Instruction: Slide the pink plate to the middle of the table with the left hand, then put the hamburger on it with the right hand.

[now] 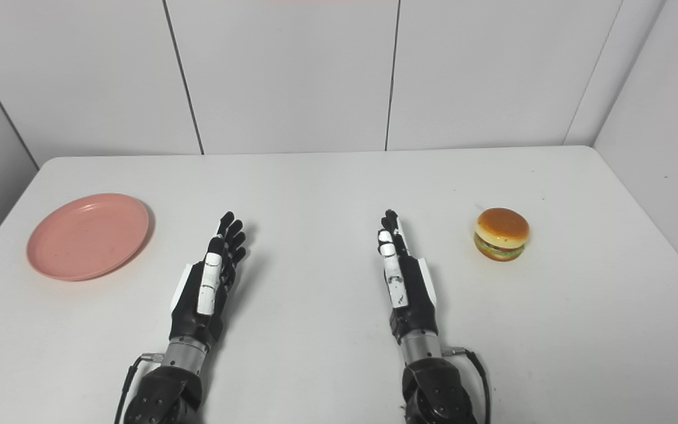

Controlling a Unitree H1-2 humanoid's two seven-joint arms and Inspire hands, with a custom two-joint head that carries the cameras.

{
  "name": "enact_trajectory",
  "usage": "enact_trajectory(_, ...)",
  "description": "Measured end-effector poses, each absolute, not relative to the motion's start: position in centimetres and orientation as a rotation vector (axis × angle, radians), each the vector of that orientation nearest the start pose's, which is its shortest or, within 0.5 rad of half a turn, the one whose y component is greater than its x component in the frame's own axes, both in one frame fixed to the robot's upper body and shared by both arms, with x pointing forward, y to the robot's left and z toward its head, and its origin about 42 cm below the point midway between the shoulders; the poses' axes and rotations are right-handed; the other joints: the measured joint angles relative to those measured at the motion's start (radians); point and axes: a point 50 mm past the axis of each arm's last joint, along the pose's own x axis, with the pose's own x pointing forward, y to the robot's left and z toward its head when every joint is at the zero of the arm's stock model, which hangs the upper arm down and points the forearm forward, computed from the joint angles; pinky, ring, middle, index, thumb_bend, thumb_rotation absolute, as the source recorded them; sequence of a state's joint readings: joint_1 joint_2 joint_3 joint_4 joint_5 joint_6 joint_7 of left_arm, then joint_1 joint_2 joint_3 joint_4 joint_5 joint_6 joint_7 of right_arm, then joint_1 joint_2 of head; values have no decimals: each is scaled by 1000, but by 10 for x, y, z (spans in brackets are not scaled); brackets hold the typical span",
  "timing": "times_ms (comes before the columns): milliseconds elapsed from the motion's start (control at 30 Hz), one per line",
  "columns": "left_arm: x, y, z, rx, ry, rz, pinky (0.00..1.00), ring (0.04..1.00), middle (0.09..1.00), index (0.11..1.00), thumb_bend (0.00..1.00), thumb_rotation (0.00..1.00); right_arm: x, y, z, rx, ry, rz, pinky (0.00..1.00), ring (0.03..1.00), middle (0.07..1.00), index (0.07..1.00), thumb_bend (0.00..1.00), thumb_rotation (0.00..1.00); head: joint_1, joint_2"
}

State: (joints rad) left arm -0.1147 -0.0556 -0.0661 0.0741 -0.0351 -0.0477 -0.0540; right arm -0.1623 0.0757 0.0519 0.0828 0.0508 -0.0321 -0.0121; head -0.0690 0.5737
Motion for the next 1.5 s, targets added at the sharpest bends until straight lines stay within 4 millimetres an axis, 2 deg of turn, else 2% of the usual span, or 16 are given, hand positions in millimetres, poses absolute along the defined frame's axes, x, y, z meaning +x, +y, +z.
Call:
enact_trajectory(267, 312, 164, 119, -53, -31, -154, 1000, 1000, 1000, 1000, 675, 1000, 324, -158, 127, 141, -65, 85, 1000, 1000, 1000, 1000, 485, 967, 2, 2)
enact_trajectory(533, 312, 164, 123, -54, -14, -148, 1000, 1000, 1000, 1000, 669, 1000, 324, -161, 128, 152, -52, 78, 1000, 1000, 1000, 1000, 465, 970, 2, 0)
enact_trajectory(933, 312, 164, 115, -61, -24, -143, 1000, 1000, 1000, 1000, 719, 1000, 328, -161, 127, 153, -49, 77, 1000, 1000, 1000, 1000, 505, 984, 3, -2)
enact_trajectory(1100, 312, 162, 112, -72, -56, -139, 1000, 1000, 1000, 1000, 719, 1000, 329, -161, 127, 153, -49, 77, 1000, 1000, 1000, 1000, 511, 964, 54, -12)
enact_trajectory(1167, 313, 160, 112, -75, -58, -141, 1000, 1000, 1000, 1000, 710, 1000, 329, -163, 126, 157, -49, 81, 1000, 1000, 1000, 1000, 505, 957, 151, -34)
enact_trajectory(1233, 313, 158, 112, -81, -58, -139, 1000, 1000, 1000, 1000, 708, 1000, 329, -167, 126, 161, -49, 94, 1000, 1000, 1000, 1000, 496, 953, 152, -34)
enact_trajectory(1267, 313, 155, 111, -85, -58, -139, 1000, 1000, 1000, 1000, 709, 1000, 329, -170, 126, 160, -50, 99, 1000, 1000, 1000, 1000, 483, 969, 241, -57)
enact_trajectory(1333, 314, 148, 111, -90, -59, -144, 1000, 1000, 1000, 1000, 704, 1000, 329, -175, 125, 152, -52, 102, 1000, 1000, 1000, 1000, 472, 994, 250, -60)
enact_trajectory(1400, 315, 139, 111, -82, -59, -143, 1000, 1000, 1000, 1000, 709, 1000, 329, -181, 125, 140, -56, 106, 1000, 1000, 1000, 1000, 459, 999, 290, -72)
enact_trajectory(1500, 316, 127, 112, -92, -76, -135, 1000, 1000, 1000, 1000, 611, 1000, 327, -190, 123, 128, -65, 105, 1000, 1000, 1000, 1000, 472, 1000, 334, -92)
